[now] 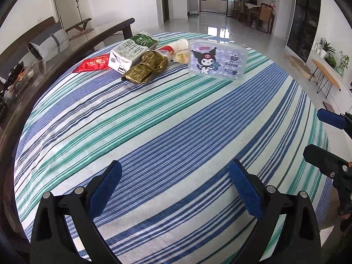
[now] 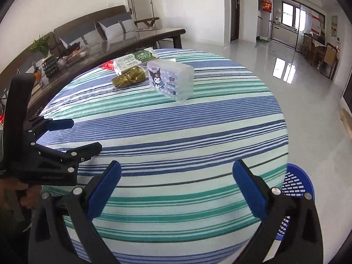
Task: Collect trash
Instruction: 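Move both tools back over the table toward the clear plastic box, then grasp the clear Kuromi-printed plastic box with the right tool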
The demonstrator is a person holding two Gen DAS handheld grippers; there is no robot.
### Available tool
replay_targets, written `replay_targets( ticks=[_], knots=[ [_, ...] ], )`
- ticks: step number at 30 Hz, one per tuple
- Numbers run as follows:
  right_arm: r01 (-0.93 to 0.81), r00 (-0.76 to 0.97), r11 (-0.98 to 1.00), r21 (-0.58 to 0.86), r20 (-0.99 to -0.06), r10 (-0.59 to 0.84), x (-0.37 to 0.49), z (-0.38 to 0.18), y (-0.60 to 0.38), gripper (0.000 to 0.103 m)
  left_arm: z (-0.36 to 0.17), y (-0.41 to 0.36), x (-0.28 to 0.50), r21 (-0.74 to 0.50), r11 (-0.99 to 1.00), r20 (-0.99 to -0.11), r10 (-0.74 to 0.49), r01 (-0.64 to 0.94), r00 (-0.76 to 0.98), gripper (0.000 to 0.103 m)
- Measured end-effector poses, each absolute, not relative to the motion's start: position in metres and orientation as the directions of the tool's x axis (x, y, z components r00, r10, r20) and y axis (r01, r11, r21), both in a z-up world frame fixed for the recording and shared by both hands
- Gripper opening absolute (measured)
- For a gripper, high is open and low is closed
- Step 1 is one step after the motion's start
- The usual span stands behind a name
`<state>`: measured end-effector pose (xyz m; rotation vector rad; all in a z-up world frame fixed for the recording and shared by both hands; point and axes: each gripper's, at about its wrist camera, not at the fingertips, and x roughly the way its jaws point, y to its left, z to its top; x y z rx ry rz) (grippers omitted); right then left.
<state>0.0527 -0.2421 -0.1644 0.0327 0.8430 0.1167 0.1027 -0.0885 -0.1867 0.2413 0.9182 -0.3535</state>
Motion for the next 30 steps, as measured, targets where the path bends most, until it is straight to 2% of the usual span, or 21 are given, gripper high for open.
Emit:
replay_targets(
  ticks=[9, 17, 30],
  knots=[
    [-0.105, 0.616, 0.994, 0.041, -0.782, 0.098, 0.066, -0.174, -0.232, 0.098, -0.192, -0.075, 0.123, 0.0, 0.922, -0.822, -0.221, 0.388, 0.526, 0.097],
    [-0.126, 0.591, 0.992, 0.011, -0.802, 0.084, 0.073, -0.178, -0.232, 0.098, -0.194, -0.077, 0.125, 0.004, 0.922, -0.825, -0.215, 0.388, 0.522, 0.099],
    [-0.268, 0.645, 0.946, -0.183, -0.764, 0.035, 0.139, -0.151, -0.233, 0.098, -0.194, -0.077, 0.126, 0.004, 0.922, -0.825, -0.216, 0.387, 0.522, 0.099]
  ],
)
